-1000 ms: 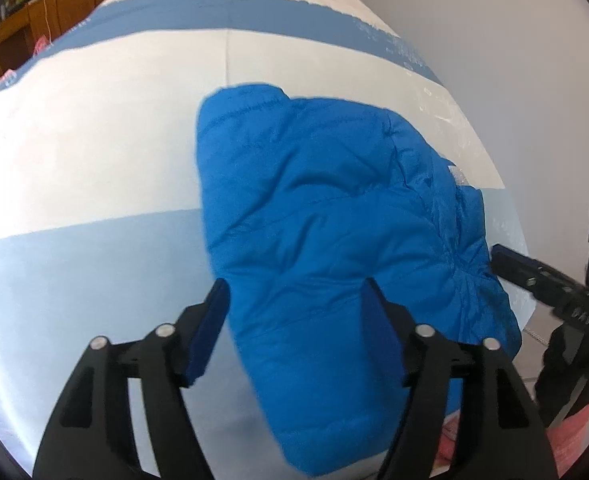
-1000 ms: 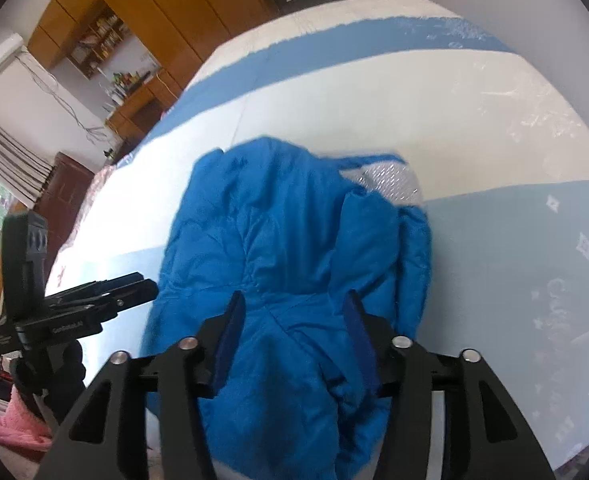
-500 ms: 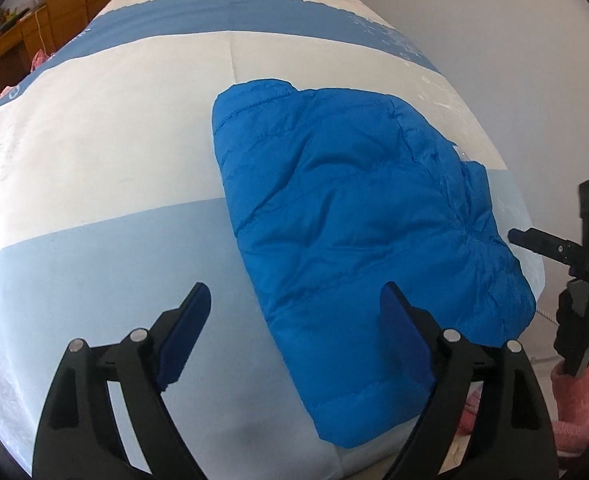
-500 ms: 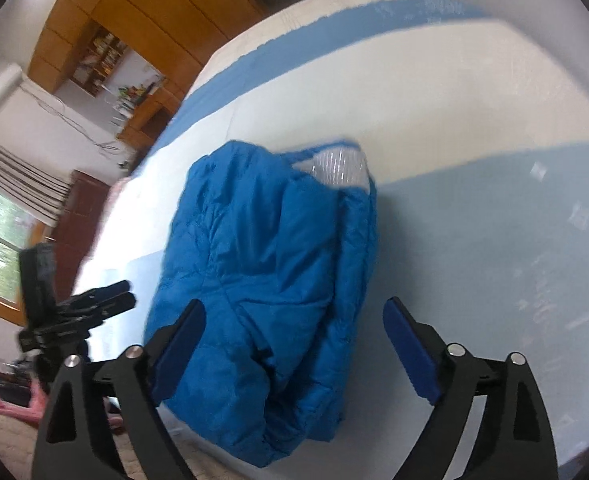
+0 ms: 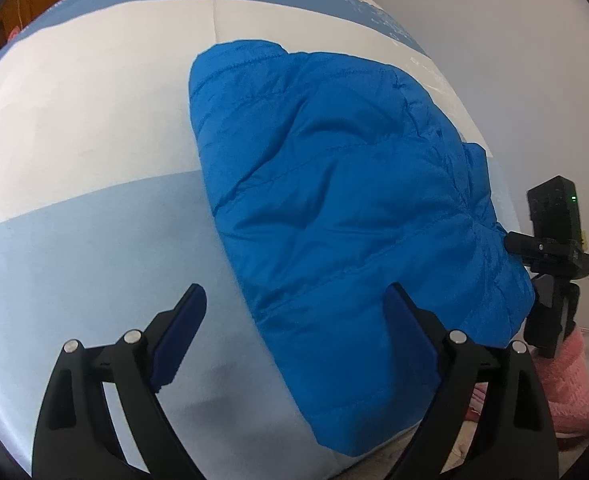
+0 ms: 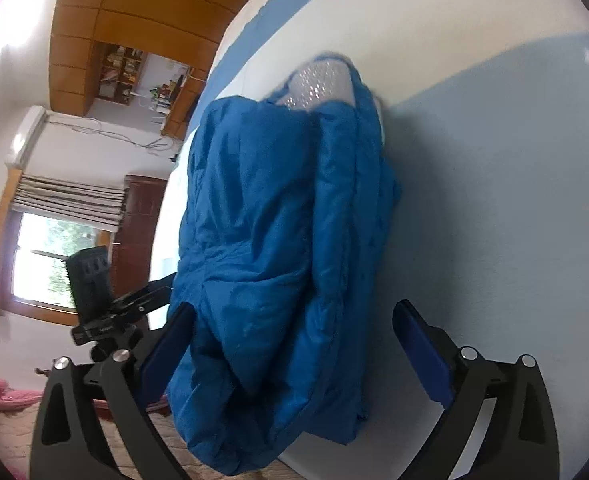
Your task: Fold large clothes
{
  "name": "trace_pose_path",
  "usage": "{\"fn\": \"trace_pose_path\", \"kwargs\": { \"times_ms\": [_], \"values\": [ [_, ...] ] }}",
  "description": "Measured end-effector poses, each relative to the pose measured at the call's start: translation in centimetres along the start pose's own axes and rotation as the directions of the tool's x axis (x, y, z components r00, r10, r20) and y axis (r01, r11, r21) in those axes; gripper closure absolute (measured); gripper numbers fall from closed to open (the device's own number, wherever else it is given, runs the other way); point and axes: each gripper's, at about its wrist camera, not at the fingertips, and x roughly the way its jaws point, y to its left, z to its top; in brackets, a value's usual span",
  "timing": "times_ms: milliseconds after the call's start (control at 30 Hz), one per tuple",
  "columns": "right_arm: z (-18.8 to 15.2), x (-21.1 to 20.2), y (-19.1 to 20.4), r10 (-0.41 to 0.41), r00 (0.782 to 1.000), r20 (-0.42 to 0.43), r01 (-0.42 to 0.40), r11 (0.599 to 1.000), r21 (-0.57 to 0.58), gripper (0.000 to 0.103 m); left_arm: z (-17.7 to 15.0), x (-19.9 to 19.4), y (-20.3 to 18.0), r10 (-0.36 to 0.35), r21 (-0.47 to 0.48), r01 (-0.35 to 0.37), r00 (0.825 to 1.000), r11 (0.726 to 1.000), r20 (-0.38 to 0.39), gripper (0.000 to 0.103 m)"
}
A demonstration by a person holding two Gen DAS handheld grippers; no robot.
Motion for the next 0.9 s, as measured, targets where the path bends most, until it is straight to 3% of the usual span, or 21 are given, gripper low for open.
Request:
{"fn": "trace_pose_path", "kwargs": {
  "times_ms": [333,567,767,900],
  "values": [
    [0.7,3.6,-1.1,0.070,0.994,-0.088,-0.069,0.998,0.013,0.003,1.1,3.2,0.9,-0.150,-0.032,0.150,0.988,0.988,-0.020,0.004],
    [0.9,5.2,-0.9,0.105,0.989,-0.102,-0.105,0.994,0.005,0.007,1.6,4.7,0.2,-0.184,-0.023,0.184,0.983,0.983,-0.002,0.003],
    [0.7,4.5,0.0,0.106,0.991,-0.085,-0.110,0.993,-0.039,0.025,1.5,3.0,-1.4,-0.166,0.015,0.165,0.985,0.986,0.047,0.028],
    [0.4,3.3,1.4,0.089,0.995,-0.055,-0.093,0.992,-0.082,0.032,1.5,1.2,-2.2,-0.166,0.034,0.164,0.982,0.986,0.088,0.035]
  ]
}}
